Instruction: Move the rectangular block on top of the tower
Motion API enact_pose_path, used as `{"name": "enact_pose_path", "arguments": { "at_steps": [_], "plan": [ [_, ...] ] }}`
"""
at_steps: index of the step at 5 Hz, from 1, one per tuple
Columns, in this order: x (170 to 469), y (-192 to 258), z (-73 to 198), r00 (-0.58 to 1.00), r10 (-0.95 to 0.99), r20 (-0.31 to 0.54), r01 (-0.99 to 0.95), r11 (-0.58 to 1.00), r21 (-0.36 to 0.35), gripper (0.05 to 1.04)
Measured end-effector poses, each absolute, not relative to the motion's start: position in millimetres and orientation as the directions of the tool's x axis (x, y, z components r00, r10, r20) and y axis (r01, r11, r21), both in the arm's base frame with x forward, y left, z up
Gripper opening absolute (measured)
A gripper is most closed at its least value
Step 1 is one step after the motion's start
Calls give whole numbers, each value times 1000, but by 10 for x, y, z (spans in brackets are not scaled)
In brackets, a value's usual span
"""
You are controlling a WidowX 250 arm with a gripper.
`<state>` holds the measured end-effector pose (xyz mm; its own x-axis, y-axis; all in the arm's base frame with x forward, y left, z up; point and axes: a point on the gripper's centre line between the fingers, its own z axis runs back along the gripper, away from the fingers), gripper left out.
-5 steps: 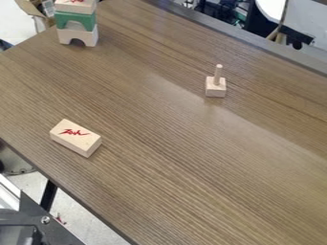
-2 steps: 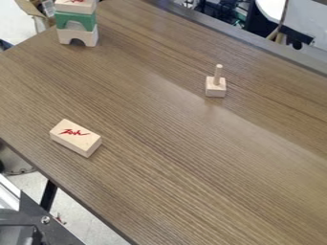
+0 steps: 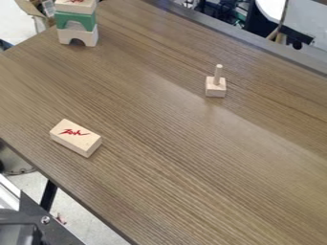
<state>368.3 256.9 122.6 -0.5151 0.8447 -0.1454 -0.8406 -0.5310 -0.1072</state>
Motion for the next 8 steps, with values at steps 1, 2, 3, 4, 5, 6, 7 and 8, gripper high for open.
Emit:
{"name": "enact_pose_path", "arguments": {
  "at_steps": [1,2,3,4,5,6,7,8],
  "plan": [
    [3610,2643,1217,-522,842,-132,-839,-536,-98,550],
    [3542,2655,1153,-519,847,-115,-846,-528,-70,550],
    [3493,2614,1069,-508,853,-118,-856,-516,-45,551],
    [3551,2549,1058,-514,850,-118,-852,-522,-47,550],
    [3593,2515,1065,-513,851,-117,-852,-521,-57,550],
    [3613,2490,1066,-510,852,-120,-853,-519,-58,603],
    [3635,2493,1147,-516,846,-136,-848,-527,-57,898],
    [3612,2518,1138,-533,839,-113,-841,-540,-42,1005]
  ]
}}
